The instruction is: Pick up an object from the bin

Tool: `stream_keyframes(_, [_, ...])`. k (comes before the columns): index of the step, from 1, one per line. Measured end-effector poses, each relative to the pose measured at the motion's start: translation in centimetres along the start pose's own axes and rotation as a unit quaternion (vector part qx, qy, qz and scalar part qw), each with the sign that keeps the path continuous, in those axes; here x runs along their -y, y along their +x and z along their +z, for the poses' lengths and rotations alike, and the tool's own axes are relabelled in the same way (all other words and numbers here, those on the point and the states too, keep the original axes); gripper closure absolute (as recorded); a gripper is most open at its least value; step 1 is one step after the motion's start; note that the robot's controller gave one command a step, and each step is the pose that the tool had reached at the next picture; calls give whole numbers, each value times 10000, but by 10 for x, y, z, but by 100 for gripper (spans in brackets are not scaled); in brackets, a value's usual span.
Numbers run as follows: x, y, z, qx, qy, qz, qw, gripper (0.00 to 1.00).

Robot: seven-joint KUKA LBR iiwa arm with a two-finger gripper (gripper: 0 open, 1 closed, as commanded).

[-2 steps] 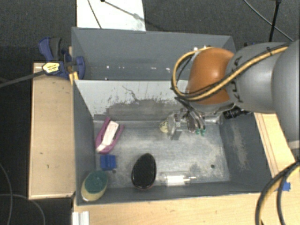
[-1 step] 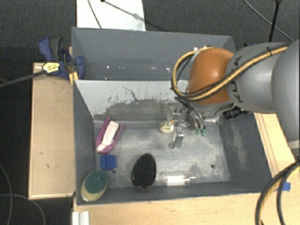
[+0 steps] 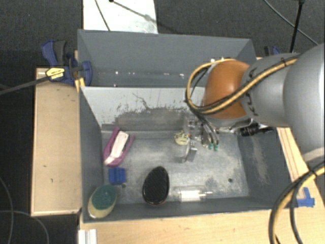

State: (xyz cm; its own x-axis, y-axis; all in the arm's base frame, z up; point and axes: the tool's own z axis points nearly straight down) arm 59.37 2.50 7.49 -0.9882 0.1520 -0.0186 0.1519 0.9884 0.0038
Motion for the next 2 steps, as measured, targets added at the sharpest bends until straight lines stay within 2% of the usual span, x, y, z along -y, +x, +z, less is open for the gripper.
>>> stream_keyframes(1, [0, 2, -1, -50, 9, -9, 10000, 100])
stream_keyframes(2, [-10, 27, -129, -44, 3, -37, 10000, 100])
